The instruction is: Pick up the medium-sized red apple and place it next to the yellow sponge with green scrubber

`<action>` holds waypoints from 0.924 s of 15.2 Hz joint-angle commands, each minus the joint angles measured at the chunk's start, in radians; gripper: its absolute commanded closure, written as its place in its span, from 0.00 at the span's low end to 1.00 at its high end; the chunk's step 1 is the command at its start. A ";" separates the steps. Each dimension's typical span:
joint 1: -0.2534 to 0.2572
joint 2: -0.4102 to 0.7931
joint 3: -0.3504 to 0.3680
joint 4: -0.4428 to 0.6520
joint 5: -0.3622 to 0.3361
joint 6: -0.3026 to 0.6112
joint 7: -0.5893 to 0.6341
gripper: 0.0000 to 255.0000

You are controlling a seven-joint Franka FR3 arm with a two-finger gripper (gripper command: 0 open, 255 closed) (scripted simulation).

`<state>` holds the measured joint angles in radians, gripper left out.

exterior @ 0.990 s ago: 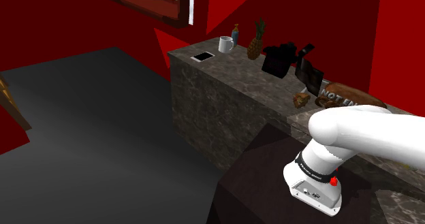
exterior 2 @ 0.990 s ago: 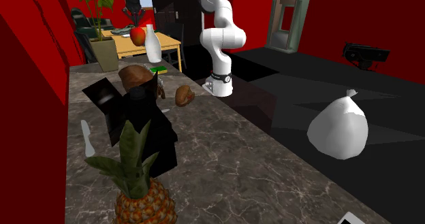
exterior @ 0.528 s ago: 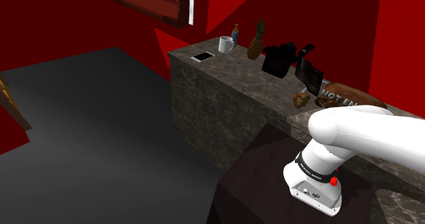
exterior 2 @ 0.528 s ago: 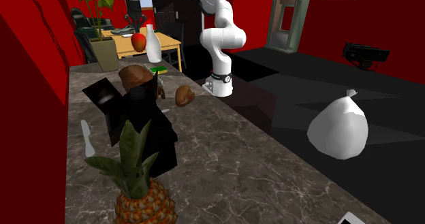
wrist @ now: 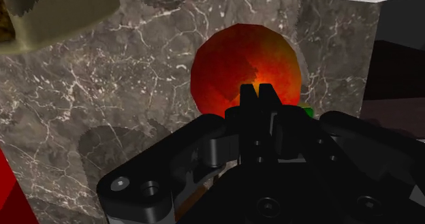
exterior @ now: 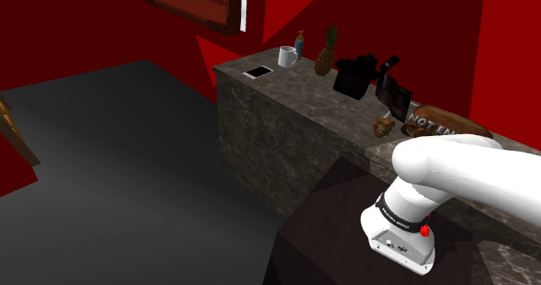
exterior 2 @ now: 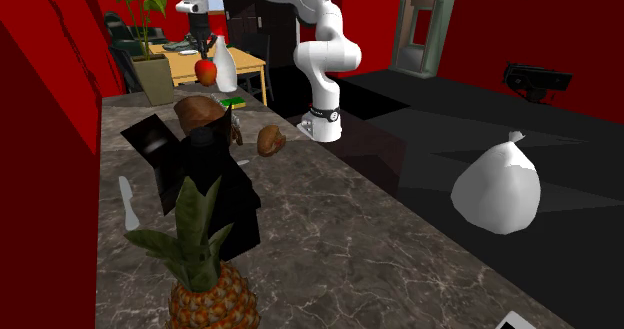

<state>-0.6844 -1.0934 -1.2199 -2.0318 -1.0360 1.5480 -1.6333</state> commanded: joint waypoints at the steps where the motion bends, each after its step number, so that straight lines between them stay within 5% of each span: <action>1: -0.003 -0.008 -0.014 -0.019 -0.013 0.017 0.006 1.00; 14: -0.011 -0.045 -0.097 -0.096 -0.085 0.096 0.031 1.00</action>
<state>-0.6964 -1.1379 -1.3154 -2.1277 -1.1202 1.6429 -1.6025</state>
